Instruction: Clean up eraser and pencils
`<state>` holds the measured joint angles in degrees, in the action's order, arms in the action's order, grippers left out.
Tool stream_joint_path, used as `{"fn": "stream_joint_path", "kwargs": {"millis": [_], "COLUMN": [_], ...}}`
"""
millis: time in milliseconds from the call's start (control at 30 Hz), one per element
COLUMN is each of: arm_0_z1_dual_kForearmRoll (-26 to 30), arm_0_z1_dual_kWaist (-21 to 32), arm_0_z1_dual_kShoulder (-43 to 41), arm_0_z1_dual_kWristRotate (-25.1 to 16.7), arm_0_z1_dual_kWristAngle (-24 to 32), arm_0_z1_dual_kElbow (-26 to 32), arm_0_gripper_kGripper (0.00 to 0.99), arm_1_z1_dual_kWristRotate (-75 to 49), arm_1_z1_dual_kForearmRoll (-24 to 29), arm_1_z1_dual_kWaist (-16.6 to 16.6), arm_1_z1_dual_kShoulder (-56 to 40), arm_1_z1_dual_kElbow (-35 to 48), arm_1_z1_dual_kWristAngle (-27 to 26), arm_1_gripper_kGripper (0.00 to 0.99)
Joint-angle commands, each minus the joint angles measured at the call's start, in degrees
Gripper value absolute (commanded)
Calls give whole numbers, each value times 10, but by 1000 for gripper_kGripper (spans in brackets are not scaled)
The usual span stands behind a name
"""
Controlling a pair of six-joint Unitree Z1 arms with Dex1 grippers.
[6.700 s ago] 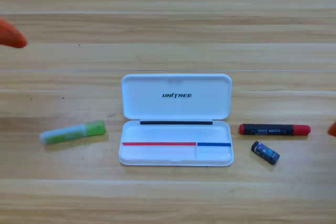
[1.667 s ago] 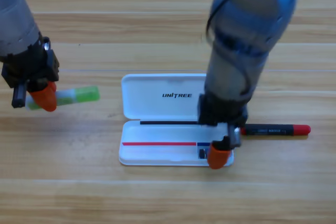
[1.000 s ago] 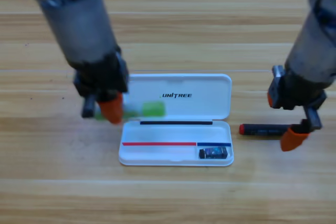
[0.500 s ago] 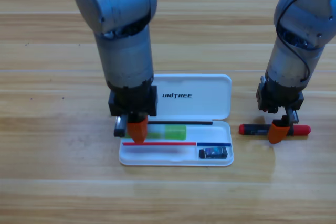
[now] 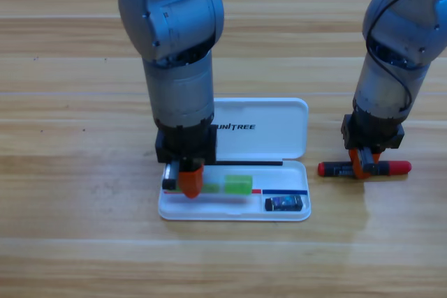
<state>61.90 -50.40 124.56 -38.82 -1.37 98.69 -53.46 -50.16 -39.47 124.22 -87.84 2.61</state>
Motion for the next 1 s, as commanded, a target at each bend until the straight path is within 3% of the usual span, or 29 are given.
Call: {"fn": "stream_joint_path", "kwargs": {"millis": [33,600,1000], "arm_0_z1_dual_kForearmRoll": [-11,-19,-20], "arm_0_z1_dual_kWaist": [-9,-9,-9], "arm_0_z1_dual_kShoulder": [31,31,38], "arm_0_z1_dual_kWristRotate": [1,2,11], "arm_0_z1_dual_kWristAngle": [6,8,8], "arm_0_z1_dual_kElbow": [0,-3,-2], "arm_0_gripper_kGripper": [0,0,0], "arm_1_z1_dual_kWristRotate": [-2,-2,5], "arm_1_z1_dual_kForearmRoll": [7,0,-46], "arm_1_z1_dual_kWaist": [16,11,-25], "arm_1_z1_dual_kShoulder": [45,-8,-126], "arm_1_z1_dual_kElbow": [14,29,55], "arm_1_z1_dual_kWristAngle": [-4,-6,-9], "arm_1_gripper_kGripper": [0,0,0]}}
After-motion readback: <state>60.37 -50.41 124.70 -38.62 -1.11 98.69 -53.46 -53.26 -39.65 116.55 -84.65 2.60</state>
